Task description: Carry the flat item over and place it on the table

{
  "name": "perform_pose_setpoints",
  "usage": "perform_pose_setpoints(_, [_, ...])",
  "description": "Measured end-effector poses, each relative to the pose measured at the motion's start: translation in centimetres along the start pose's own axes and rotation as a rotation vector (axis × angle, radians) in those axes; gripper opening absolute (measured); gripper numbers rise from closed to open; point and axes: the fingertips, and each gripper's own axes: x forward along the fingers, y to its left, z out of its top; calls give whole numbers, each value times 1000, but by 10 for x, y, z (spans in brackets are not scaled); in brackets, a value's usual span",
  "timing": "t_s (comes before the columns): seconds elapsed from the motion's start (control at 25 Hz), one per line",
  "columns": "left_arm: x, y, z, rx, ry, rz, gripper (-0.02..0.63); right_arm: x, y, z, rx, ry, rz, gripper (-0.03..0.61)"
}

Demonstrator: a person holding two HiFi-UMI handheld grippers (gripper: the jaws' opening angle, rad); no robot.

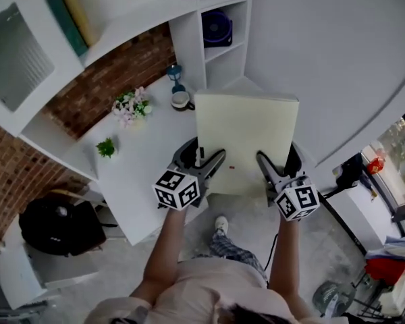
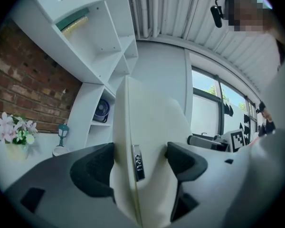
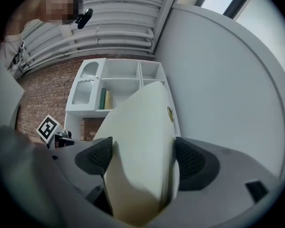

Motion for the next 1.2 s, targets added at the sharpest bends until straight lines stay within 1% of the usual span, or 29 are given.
perform_pose_setpoints(0.16, [37, 27, 2, -6, 13, 39, 339, 41, -32, -10, 29, 22, 23, 426])
perform_pose_setpoints(0.28, [60, 45, 3, 3, 17, 53, 339, 65, -51, -18, 44, 21, 34, 426])
perform_pose_setpoints(0.44, [81, 61, 3, -3, 31, 71, 339, 88, -68, -24, 59, 38, 41, 426])
perform_pose_setpoints(0.6, [97, 78, -1, -26, 47, 80, 339, 108, -79, -32, 64, 66, 42, 426])
perform_pose_setpoints(0.88, [120, 113, -19, -62, 100, 86, 339, 140, -94, -60, 83, 139, 22, 425])
perform_pose_setpoints(1.04, [136, 132, -32, -84, 141, 82, 339, 157, -105, -80, 105, 189, 3, 426])
perform_pose_setpoints(1.2, [147, 151, -53, -113, 197, 82, 339, 170, -114, -105, 118, 260, -11, 425])
